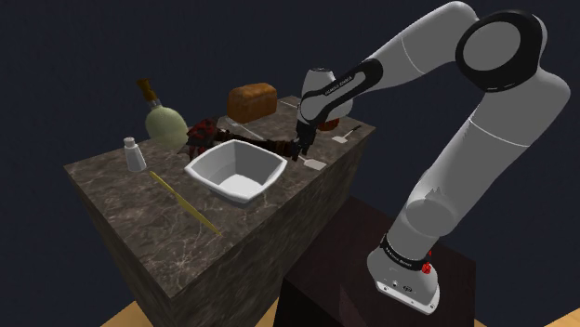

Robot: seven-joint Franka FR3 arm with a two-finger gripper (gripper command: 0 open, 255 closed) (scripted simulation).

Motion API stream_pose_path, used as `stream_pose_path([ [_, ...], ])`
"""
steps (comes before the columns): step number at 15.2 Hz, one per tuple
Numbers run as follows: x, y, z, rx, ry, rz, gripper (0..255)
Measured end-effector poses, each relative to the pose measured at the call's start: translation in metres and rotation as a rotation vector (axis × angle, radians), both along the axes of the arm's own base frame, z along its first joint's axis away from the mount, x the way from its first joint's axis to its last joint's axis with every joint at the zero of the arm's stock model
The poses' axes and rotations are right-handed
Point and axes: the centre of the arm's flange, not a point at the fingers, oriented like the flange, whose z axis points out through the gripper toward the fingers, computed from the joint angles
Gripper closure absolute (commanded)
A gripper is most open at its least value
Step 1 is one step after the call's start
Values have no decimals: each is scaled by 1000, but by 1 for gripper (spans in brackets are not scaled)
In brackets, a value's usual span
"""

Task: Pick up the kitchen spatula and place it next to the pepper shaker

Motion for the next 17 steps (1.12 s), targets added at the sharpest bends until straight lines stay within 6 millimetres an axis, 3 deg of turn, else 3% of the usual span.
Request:
stream_pose_path([
  [10,-1,-1,4,0,4,-3,255],
  [17,-2,-2,37,0,8,-5,255],
])
